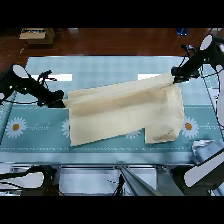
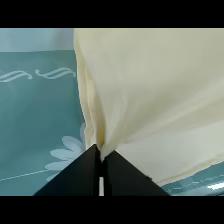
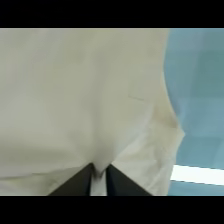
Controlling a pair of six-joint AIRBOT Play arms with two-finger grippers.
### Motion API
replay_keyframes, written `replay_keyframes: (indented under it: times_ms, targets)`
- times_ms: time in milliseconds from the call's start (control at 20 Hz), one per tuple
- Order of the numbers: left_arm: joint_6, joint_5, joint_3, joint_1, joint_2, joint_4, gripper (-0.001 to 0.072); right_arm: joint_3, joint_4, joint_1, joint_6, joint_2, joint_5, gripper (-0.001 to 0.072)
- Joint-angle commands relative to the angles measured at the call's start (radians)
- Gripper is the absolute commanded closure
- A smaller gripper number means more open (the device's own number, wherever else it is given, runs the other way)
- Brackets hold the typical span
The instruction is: Fold the shirts.
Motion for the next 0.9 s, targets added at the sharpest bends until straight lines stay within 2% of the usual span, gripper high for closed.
replay_keyframes:
  times_ms: [0, 50, 200, 300, 400, 500, 600, 700, 850]
  targets:
    - [-0.003, 0.001, 0.001, 0.001, 0.000, 0.006, 0.0484, 0.000, 0.003, -0.002, -0.029, -0.002, 0.019, 0.0418]
    - [-0.001, -0.020, 0.003, 0.001, 0.000, 0.007, 0.0388, 0.000, 0.001, -0.007, -0.074, 0.000, 0.060, 0.0408]
    - [0.053, -0.154, 0.002, 0.006, 0.007, 0.016, 0.0370, 0.000, -0.024, -0.056, -0.094, 0.028, 0.217, 0.0405]
    - [0.060, -0.191, -0.032, 0.027, 0.048, 0.022, 0.0370, -0.010, -0.020, -0.120, -0.095, 0.064, 0.278, 0.0402]
    - [0.081, -0.187, -0.130, 0.066, 0.131, 0.022, 0.0242, -0.091, 0.017, -0.202, -0.111, 0.142, 0.254, 0.0337]
    - [0.114, -0.187, -0.267, 0.126, 0.216, 0.021, 0.0240, -0.214, 0.107, -0.299, -0.134, 0.224, 0.190, 0.0256]
    - [0.130, -0.187, -0.409, 0.184, 0.285, 0.003, 0.0238, -0.336, 0.191, -0.384, -0.167, 0.281, 0.146, 0.0256]
    - [0.154, -0.185, -0.529, 0.206, 0.322, -0.055, 0.0112, -0.428, 0.245, -0.441, -0.183, 0.313, 0.103, 0.0256]
    - [0.175, -0.103, -0.633, 0.182, 0.320, -0.127, 0.0113, -0.491, 0.275, -0.463, -0.202, 0.329, 0.061, 0.0258]
